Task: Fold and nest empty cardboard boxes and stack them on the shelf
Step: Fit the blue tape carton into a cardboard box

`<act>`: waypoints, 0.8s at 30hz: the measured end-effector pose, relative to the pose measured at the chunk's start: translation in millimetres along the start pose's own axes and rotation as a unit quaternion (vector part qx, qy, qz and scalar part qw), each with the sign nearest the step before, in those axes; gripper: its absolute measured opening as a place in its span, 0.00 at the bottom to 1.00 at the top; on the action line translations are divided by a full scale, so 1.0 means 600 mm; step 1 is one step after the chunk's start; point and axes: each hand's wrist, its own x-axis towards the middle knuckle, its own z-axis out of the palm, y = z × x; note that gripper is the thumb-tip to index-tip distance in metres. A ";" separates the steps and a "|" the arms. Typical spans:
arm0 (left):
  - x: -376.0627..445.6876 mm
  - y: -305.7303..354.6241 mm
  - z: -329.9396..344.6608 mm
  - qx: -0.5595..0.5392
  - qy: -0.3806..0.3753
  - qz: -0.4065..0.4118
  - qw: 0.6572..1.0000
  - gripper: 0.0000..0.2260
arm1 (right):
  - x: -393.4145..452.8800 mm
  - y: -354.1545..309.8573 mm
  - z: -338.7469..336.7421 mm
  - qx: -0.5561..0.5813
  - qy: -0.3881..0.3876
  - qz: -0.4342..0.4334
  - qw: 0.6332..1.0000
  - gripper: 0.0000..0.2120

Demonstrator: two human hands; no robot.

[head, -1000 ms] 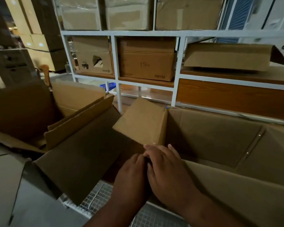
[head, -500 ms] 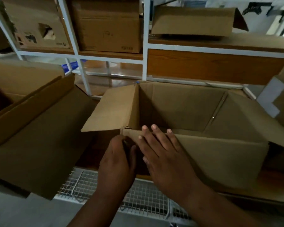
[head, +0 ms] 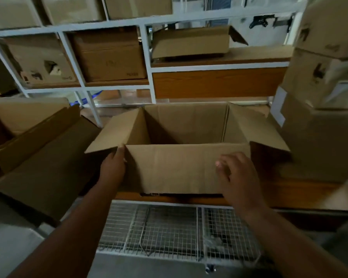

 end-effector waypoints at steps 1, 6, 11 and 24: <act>0.005 0.007 -0.001 -0.026 -0.015 -0.044 0.999 0.29 | -0.003 0.018 -0.017 0.034 0.005 0.060 0.998 0.12; 0.007 0.029 -0.002 -0.112 -0.041 -0.120 0.986 0.35 | 0.016 0.065 -0.074 0.189 -0.051 0.318 0.928 0.27; 0.013 0.047 -0.009 -0.069 -0.046 -0.102 0.991 0.28 | 0.067 0.076 -0.071 0.318 -0.121 0.381 0.860 0.45; 0.110 0.091 0.042 -0.054 -0.080 -0.073 0.993 0.30 | 0.219 0.081 0.008 0.252 -0.047 0.396 0.882 0.28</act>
